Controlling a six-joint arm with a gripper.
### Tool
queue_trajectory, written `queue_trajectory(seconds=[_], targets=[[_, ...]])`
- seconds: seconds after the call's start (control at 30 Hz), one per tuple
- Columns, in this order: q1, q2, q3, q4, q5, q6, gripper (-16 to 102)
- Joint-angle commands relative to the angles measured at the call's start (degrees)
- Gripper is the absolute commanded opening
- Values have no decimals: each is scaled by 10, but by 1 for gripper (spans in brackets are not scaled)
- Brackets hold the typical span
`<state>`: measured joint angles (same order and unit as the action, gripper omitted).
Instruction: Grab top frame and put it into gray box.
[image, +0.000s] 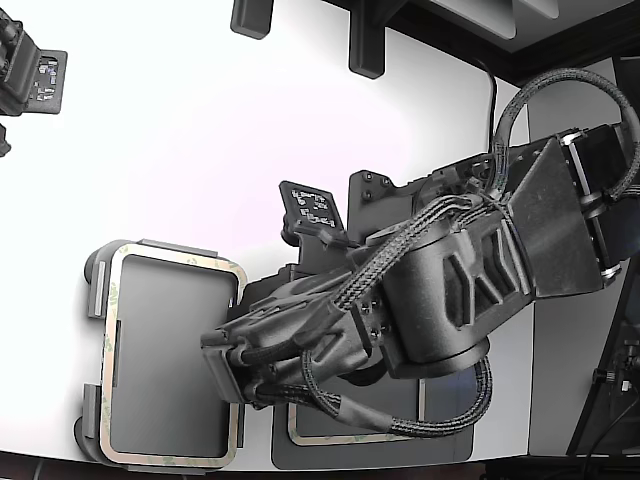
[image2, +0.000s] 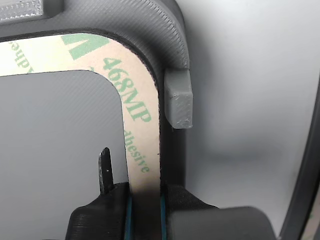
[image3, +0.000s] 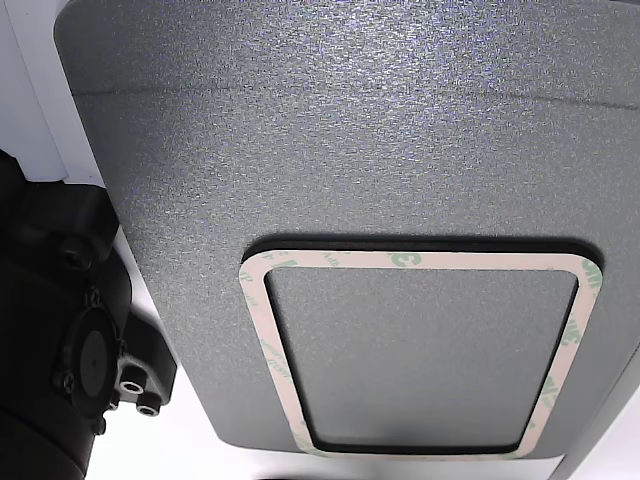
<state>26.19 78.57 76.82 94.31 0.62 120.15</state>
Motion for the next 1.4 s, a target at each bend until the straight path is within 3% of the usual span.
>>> queue_trajectory(seconds=[0.0,1.37], targets=[[-9,13,-9,5,-2,1,-12],[-12,4,-3,1,-11,-9,-12]])
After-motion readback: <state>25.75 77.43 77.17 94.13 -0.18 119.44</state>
